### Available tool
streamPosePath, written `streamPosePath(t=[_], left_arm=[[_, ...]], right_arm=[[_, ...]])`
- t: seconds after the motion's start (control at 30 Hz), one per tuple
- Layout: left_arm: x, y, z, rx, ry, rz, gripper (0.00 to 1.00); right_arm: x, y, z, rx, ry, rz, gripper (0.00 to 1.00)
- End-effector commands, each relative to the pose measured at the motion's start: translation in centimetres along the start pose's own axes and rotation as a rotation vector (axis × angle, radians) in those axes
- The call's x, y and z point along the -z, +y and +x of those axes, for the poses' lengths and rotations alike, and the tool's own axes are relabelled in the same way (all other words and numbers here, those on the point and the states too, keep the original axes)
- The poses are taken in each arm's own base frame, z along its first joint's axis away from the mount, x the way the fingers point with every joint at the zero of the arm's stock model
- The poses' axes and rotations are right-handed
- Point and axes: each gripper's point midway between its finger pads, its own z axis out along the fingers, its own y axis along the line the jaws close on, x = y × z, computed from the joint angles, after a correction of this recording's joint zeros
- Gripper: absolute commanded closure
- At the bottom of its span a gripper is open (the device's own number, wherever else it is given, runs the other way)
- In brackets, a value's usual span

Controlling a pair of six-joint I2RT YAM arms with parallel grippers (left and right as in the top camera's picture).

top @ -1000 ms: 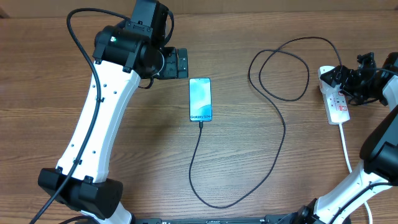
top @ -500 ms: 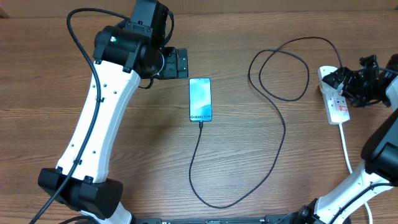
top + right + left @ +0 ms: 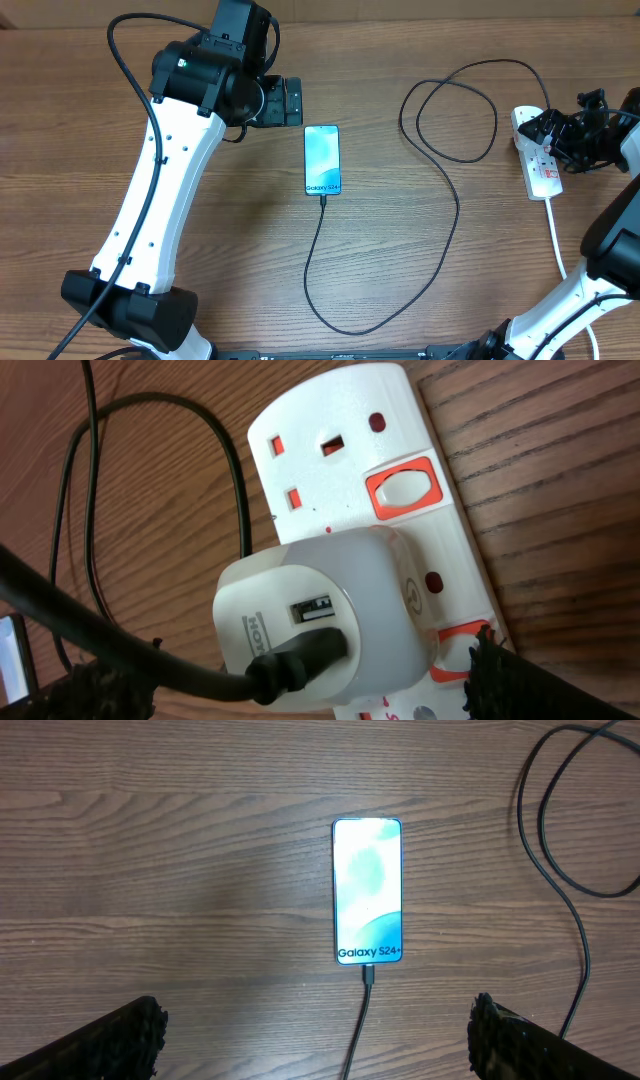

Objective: Plug charger to phone and switch on socket
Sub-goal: 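Keep pushing the orange switch down with the right gripper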

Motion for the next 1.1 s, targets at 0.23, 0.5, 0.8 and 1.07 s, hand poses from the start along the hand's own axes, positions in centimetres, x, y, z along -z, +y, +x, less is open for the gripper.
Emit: streamPosePath(t=[0.23, 0.5, 0.8, 1.07], left_arm=[[-0.3, 0.4, -0.1, -0.007, 0.001, -0.018, 0.0], [-0.3, 0.4, -0.1, -0.007, 0.001, -0.018, 0.0], [-0.3, 0.4, -0.1, -0.007, 0.002, -0.017, 0.0], [-0.3, 0.4, -0.1, -0.007, 0.002, -0.017, 0.0]], right_arm=[[-0.4, 2.2, -0.3, 0.126, -0.005, -0.065, 0.0], [-0.4, 2.1, -0.4, 0.128, -0.01, -0.06, 0.0], [-0.7, 2.0, 0.2, 0.094, 0.005, -0.062, 0.0], [-0.7, 2.0, 0.5, 0.072, 0.019, -0.061, 0.0]])
